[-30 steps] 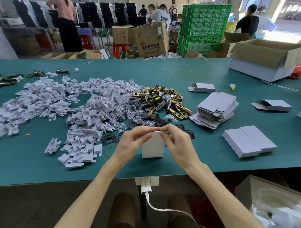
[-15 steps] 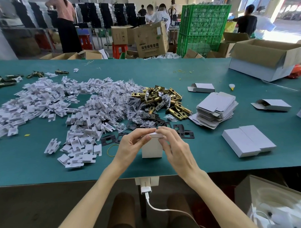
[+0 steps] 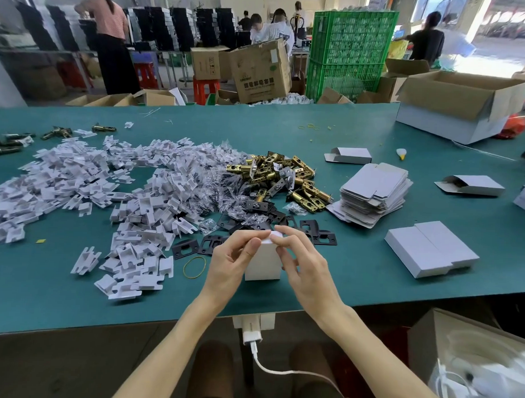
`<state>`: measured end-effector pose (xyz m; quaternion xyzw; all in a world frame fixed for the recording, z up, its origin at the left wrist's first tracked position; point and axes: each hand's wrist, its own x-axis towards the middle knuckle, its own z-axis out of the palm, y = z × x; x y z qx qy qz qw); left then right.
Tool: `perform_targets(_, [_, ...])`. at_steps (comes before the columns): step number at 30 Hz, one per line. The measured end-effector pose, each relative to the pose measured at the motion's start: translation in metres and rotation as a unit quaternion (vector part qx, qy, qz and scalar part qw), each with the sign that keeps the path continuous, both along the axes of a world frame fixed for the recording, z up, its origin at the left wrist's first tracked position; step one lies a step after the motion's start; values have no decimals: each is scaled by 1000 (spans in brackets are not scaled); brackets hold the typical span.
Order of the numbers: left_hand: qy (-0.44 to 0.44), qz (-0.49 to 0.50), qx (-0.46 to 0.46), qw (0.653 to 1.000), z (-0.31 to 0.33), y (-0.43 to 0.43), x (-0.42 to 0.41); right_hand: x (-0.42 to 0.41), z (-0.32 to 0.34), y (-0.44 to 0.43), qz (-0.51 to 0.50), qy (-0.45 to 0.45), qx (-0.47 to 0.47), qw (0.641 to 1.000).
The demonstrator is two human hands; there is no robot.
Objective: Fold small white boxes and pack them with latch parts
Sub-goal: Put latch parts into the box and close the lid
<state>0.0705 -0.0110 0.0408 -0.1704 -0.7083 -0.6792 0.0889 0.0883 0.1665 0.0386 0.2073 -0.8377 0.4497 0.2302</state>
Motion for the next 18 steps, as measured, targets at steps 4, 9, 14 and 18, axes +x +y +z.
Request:
perform_targets(4, [-27, 2, -4, 1000, -1, 3, -1, -1, -1, -4, -9, 0, -34, 999])
perform_targets(9, [-104, 5, 40, 994, -8, 8, 0, -1, -3, -5, -14, -2, -46, 999])
perform_targets(14, [-113, -6, 48, 992, -10, 7, -1, 0, -6, -7, -21, -8, -49, 999])
perform_targets(18, [-122, -6, 53, 991, -12, 7, -1, 1, -5, -9, -27, -26, -56, 998])
